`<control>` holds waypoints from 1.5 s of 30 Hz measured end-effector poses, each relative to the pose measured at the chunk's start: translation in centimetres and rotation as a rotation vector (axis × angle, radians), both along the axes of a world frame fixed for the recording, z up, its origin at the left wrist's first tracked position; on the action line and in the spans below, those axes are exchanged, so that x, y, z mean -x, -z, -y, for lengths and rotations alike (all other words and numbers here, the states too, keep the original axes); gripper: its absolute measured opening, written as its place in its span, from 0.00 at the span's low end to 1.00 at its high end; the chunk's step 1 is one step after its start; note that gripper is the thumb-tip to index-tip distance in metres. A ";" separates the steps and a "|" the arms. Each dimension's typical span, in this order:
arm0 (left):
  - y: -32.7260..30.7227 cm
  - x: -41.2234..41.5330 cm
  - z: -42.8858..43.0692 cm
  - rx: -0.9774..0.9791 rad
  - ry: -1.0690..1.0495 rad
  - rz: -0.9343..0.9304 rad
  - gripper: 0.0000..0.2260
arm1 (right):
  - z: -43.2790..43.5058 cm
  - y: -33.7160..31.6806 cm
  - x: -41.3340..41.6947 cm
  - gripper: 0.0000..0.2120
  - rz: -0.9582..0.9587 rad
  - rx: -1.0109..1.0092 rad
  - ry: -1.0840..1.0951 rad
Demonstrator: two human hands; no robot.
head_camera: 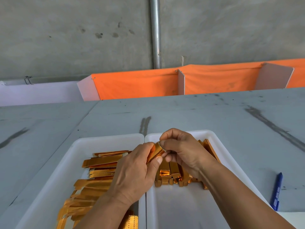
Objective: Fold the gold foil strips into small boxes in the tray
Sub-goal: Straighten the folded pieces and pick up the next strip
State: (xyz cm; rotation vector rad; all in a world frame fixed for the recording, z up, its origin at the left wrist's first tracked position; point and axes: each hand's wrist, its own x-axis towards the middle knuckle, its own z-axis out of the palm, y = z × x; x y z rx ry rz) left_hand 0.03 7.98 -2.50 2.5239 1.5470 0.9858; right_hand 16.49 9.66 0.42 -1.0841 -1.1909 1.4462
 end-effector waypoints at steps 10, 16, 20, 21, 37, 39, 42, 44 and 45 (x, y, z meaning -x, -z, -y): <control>0.1 0.0 -0.1 -0.021 0.003 -0.018 0.27 | 0.2 0.4 0.1 0.09 0.215 -0.164 0.073; 0.3 0.1 -0.4 -0.024 -0.026 -0.022 0.29 | 0.2 0.5 0.1 0.09 0.262 -0.186 0.072; 0.4 0.2 -0.6 -0.033 -0.060 -0.010 0.29 | 0.2 0.5 0.2 0.10 0.262 -0.199 0.072; 0.4 0.2 -0.6 -0.039 -0.065 -0.013 0.29 | 0.3 0.5 0.2 0.10 0.258 -0.199 0.072; 0.4 0.2 -0.4 0.008 -0.040 0.055 0.23 | 0.5 0.9 0.7 0.11 0.388 -0.262 0.074; 0.5 0.2 -0.4 0.009 -0.043 0.054 0.23 | 0.4 1.0 0.7 0.12 0.406 -0.273 0.084; 0.5 0.3 -0.5 0.018 -0.057 0.062 0.23 | 0.5 1.1 0.9 0.12 0.421 -0.282 0.085; 0.5 0.2 -0.6 0.008 -0.061 0.068 0.23 | 0.6 1.1 1.0 0.14 0.429 -0.296 0.093; 0.5 0.2 -0.6 0.003 -0.065 0.068 0.23 | 0.6 1.2 1.1 0.14 0.426 -0.298 0.109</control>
